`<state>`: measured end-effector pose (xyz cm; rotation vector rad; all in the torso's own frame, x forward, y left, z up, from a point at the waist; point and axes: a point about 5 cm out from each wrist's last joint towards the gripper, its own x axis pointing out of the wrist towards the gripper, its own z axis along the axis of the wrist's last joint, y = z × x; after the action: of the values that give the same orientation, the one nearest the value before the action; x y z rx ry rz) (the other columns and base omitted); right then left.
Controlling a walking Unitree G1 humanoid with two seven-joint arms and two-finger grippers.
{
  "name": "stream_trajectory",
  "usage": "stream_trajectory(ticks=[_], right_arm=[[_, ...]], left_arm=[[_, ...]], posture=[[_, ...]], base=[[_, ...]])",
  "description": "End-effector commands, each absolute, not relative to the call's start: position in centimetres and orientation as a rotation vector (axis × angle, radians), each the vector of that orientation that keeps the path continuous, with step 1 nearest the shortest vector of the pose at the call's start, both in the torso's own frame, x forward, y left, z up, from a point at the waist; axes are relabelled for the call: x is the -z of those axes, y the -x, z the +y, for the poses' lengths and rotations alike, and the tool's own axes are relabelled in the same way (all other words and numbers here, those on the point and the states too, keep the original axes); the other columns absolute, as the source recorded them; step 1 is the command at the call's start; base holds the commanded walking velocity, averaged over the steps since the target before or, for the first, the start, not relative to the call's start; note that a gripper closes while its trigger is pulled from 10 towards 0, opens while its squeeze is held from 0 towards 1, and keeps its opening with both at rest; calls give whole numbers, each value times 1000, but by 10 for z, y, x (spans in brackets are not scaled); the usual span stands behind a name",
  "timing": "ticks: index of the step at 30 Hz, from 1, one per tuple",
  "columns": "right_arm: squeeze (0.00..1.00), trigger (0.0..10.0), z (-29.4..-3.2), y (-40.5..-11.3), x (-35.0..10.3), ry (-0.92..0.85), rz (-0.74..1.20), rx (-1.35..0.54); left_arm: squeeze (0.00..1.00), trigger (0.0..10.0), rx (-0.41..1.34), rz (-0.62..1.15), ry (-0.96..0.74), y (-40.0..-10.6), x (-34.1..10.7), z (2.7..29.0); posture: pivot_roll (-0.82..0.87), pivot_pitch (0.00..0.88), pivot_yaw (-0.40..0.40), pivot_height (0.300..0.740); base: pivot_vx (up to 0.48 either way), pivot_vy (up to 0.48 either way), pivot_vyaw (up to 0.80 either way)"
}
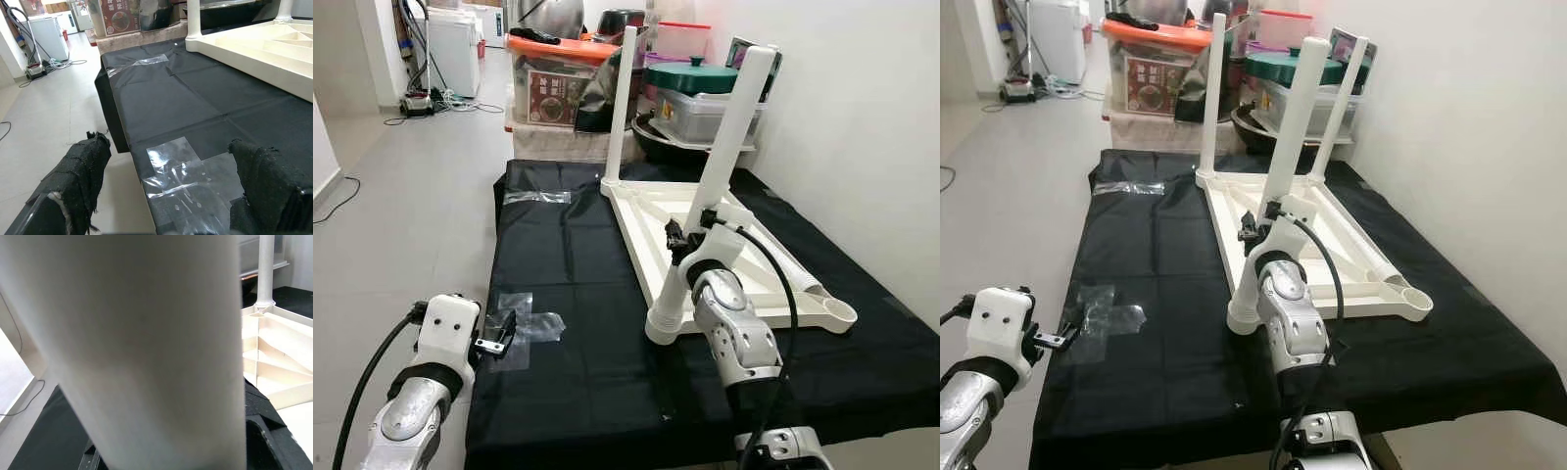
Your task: Building children table
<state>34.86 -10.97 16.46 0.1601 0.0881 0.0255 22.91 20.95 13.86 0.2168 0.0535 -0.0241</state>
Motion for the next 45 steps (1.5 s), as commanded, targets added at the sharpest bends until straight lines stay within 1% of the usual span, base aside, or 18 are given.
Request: stream_trajectory(ticks=[1,2,3,10,12,14,16,20,21,23,26,28,29,33,37,39,41,45], right_arm=[[0,10000,-115,-340,-126,-189,279,5],[0,10000,-115,-340,-126,-189,279,5],[1000,10000,-115,-341,-135,-189,232,2],[1000,10000,-116,-341,-154,-201,152,-7],[1000,10000,-115,-340,-166,-207,110,-33],[1000,10000,-115,-340,-166,-207,110,-33],[1000,10000,-115,-340,-184,-210,52,-99],[1000,10000,-116,-340,-200,-196,5,-187],[0,10000,-118,-341,-206,-174,-7,-238],[0,10000,-127,-346,-214,-114,-18,-311],[0,10000,-132,-350,-217,-82,-12,-361],[0,10000,-134,-352,-219,-78,-3,-394],[0,10000,-136,-356,-221,-66,10,-452],[0,10000,-141,-360,-224,-58,18,-499],[0,10000,-149,-366,-229,-44,16,-673],[0,10000,-152,-369,-231,-28,-5,-689],[0,10000,-159,-375,-234,-18,-21,-751],[0,10000,-161,-380,-233,-32,-18,-820]], left_arm=[[0,10000,34,64,-226,-231,-138,209],[0,10000,34,64,-226,-231,-138,209],[0,10000,37,66,-231,-232,-138,210],[0,10000,40,67,-241,-234,-140,213],[0,10000,40,67,-247,-234,-140,214],[0,10000,40,67,-247,-234,-140,214],[0,10000,43,64,-252,-234,-141,214],[0,10000,49,62,-256,-234,-142,213],[0,10000,55,61,-257,-235,-142,212],[0,10000,70,59,-259,-236,-142,210],[0,10000,81,59,-261,-237,-141,208],[0,10000,85,58,-261,-237,-141,207],[0,10000,91,57,-261,-238,-141,206],[0,10000,97,54,-262,-239,-141,204],[0,10000,100,54,-262,-240,-140,204],[0,10000,101,54,-262,-240,-140,204],[0,10000,105,53,-261,-241,-139,203],[0,10000,109,50,-259,-241,-139,202]], posture=[[78,0,-81,740],[78,0,-81,740],[71,0,-73,740],[59,0,-65,740],[58,0,-64,740],[58,0,-64,740],[44,0,-59,740],[38,0,-55,740],[32,0,-53,740],[30,0,-54,740],[26,0,-53,740],[24,0,-53,740],[24,0,-53,740],[27,0,-57,740],[25,0,-60,740],[28,0,-62,740],[28,0,-64,740],[36,0,-71,740]], base=[[0,0,0],[0,0,0],[0,0,0],[0,0,0],[0,0,0],[0,0,0],[0,0,0],[0,0,0],[0,0,0],[0,0,0],[0,0,0],[0,0,0],[0,0,0],[0,0,0],[0,0,0],[0,0,0],[0,0,0],[0,0,0]])
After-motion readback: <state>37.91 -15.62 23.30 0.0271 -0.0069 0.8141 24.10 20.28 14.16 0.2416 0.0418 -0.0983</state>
